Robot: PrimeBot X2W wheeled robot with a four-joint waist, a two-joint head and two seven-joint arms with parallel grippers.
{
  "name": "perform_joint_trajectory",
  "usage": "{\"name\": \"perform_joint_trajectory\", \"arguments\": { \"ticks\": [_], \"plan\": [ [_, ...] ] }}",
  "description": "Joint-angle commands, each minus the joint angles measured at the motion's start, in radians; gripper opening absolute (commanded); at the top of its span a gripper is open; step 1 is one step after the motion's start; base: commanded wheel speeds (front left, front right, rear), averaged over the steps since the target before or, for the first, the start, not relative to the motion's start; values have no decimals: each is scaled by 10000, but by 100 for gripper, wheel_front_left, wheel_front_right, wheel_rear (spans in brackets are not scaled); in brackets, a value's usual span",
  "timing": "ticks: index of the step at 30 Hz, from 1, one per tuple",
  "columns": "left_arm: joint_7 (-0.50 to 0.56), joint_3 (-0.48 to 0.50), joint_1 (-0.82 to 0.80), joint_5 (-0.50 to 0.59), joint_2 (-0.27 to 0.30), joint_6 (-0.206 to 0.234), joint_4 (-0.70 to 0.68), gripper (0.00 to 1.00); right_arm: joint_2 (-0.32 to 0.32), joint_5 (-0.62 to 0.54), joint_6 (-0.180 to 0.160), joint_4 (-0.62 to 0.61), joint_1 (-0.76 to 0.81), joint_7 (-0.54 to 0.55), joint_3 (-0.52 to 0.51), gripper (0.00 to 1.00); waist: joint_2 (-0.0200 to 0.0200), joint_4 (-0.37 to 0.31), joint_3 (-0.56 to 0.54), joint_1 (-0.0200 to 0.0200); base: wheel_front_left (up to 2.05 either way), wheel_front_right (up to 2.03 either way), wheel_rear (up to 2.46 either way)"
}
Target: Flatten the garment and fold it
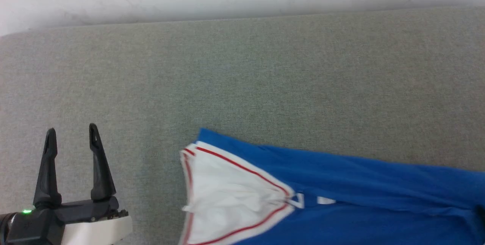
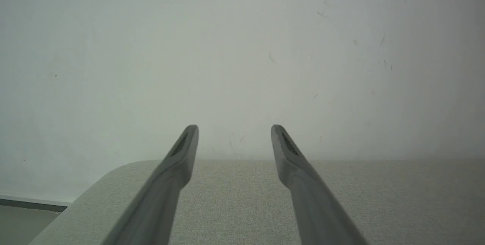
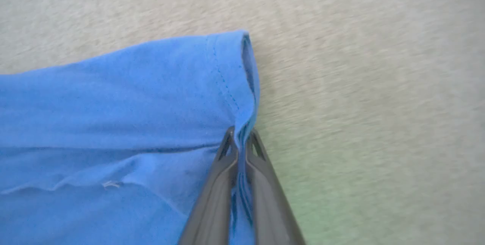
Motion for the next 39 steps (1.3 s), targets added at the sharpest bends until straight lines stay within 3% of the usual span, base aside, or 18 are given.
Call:
{"name": "perform_joint_trajectory", "arguments": {
  "ticks": [1, 6, 10, 20, 25, 32, 39],
  "plan": [
    [-46, 68, 27, -29, -107, -123, 47, 100, -361, -260, -80, 37, -164, 27, -461, 0, 0, -59, 1, 0, 0, 0, 0],
    [-47, 108, -19, 11, -306, -403, 239, 100, -1124, -910, -80, 45, -368, -9, -1852, 0, 0, -37, -104, 0, 0, 0, 0],
    [-47, 137, 33, 38, -470, -603, 427, 100, -1306, -772, -80, -286, -331, 283, -1836, 0, 0, 10, -252, 0, 0, 0, 0],
    [-47, 280, 217, 108, -794, -1036, 763, 100, -575, 1437, -80, -3967, 269, 2715, 1611, 0, 0, 37, -759, 0, 0, 0, 0],
    [-47, 357, 219, 159, -862, -1152, 804, 100, -23, 1947, -80, -4836, 9, 3368, 3197, 0, 0, 73, -844, 0, 0, 0, 0],
    [-47, 353, 120, 180, -1033, -1356, 859, 100, 700, 2132, -80, -4962, -1063, 3712, 5595, 0, 0, 345, -746, 0, 0, 0, 0],
    [-47, 252, -215, 134, -1279, -1511, 1015, 100, 1036, 1360, -80, -3849, -1920, 3570, 6771, 0, 0, 797, -374, 0, 0, 0, 0]
  ]
}}
